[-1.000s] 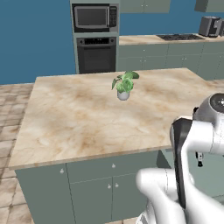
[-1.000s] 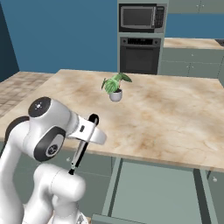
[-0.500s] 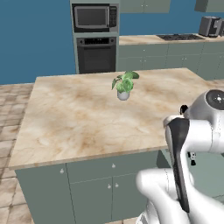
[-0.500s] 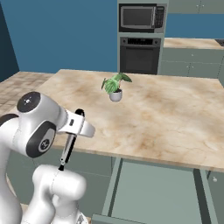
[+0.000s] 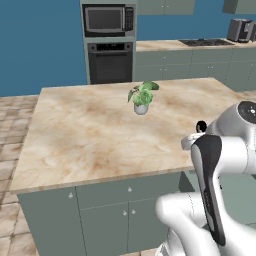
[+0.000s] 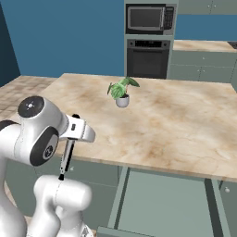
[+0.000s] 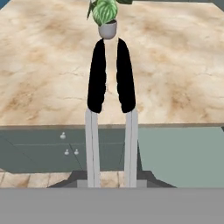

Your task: Take the tongs from the drawer on the right and place them on the dining counter next to the tray containing the kebab skewer.

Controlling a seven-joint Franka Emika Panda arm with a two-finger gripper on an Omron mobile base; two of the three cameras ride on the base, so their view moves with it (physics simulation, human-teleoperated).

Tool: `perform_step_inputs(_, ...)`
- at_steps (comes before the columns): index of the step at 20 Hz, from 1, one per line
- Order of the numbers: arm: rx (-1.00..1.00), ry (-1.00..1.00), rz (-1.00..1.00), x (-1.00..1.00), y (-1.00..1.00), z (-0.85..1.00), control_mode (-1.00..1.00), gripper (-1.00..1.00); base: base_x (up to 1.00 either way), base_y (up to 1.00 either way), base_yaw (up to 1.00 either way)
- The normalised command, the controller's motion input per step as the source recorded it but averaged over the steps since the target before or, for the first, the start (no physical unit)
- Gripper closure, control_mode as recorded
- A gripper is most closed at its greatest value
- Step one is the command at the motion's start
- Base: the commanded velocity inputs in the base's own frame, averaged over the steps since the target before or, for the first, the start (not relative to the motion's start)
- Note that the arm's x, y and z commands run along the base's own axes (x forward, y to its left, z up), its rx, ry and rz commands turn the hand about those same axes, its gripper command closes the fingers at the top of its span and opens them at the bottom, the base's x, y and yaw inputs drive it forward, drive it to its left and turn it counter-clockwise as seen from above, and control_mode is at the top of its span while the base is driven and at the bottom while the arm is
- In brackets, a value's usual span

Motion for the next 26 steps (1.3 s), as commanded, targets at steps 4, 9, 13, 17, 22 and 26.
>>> perform_step_inputs(4, 0.00, 0.00, 0.00, 0.00, 0.00, 0.00, -1.00, 1.00, 0.00, 0.00, 0.00)
perform_step_inputs(9, 0.00, 0.00, 0.00, -0.02, 0.00, 0.00, 1.00, 1.00, -0.73, 0.36, 0.04)
perform_step_inputs(13, 0.00, 0.00, 0.00, 0.00, 0.00, 0.00, 1.00, 1.00, -0.84, 0.80, -0.01)
perform_step_inputs(17, 0.00, 0.00, 0.00, 0.00, 0.00, 0.00, 1.00, 1.00, -0.19, 0.52, -0.70)
perform_step_inputs(22, 0.00, 0.00, 0.00, 0.00, 0.00, 0.00, 1.00, 1.00, 0.00, 0.33, -0.88)
perform_step_inputs(26, 0.00, 0.00, 0.00, 0.00, 0.00, 0.00, 1.00, 1.00, 0.00, 0.17, -0.88)
